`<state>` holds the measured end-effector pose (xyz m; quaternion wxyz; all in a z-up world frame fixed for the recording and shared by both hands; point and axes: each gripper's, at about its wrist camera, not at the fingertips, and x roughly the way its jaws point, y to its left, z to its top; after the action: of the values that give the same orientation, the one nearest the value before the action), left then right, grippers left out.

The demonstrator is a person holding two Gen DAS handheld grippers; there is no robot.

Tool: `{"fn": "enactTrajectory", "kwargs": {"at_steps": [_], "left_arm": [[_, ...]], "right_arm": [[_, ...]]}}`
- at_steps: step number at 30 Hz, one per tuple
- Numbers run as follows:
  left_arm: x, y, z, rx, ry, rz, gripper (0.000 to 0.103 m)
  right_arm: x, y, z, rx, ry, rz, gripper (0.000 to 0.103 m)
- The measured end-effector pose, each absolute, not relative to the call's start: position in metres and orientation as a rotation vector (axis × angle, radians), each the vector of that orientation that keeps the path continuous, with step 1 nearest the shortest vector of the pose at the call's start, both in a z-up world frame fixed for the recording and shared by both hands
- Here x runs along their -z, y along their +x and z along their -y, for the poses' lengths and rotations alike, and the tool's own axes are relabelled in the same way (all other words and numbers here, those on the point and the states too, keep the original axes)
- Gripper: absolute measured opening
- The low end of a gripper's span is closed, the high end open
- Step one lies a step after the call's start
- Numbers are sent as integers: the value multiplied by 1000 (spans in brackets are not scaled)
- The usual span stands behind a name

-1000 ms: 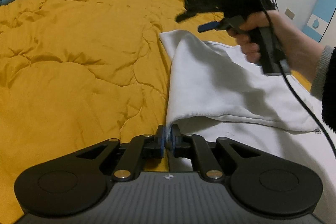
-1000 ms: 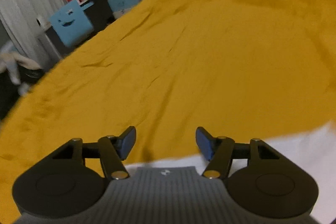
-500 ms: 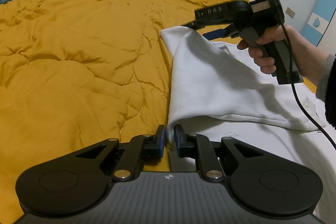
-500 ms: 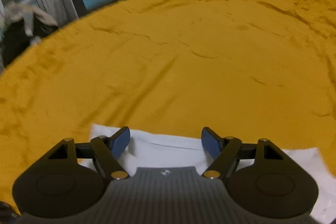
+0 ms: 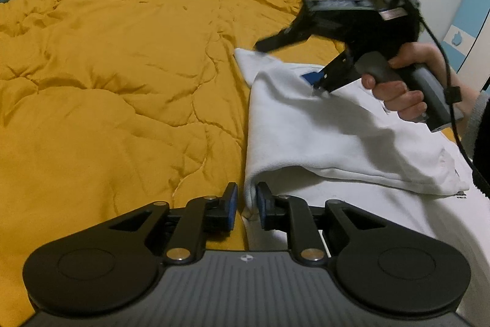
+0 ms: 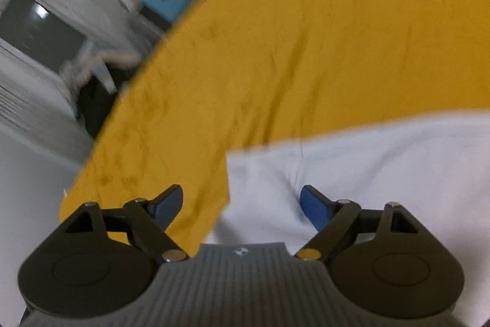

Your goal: Fold small clothes

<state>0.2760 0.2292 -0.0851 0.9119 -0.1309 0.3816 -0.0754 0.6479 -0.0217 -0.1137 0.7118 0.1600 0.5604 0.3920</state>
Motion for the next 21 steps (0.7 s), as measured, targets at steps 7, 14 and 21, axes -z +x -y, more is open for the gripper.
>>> {"fn": "enactTrajectory", "kwargs": {"at_steps": [7, 14, 21], "left_arm": [[85, 277, -227, 157, -275, -797, 22], [85, 278, -226, 154, -270, -797, 23], [79, 280, -220, 127, -198, -838, 19]], "right_arm": [[102, 648, -19, -993, 338, -1292, 8], [106, 653, -35, -812, 432, -1212, 0], [130, 660, 0, -685, 576, -1216, 35]]}}
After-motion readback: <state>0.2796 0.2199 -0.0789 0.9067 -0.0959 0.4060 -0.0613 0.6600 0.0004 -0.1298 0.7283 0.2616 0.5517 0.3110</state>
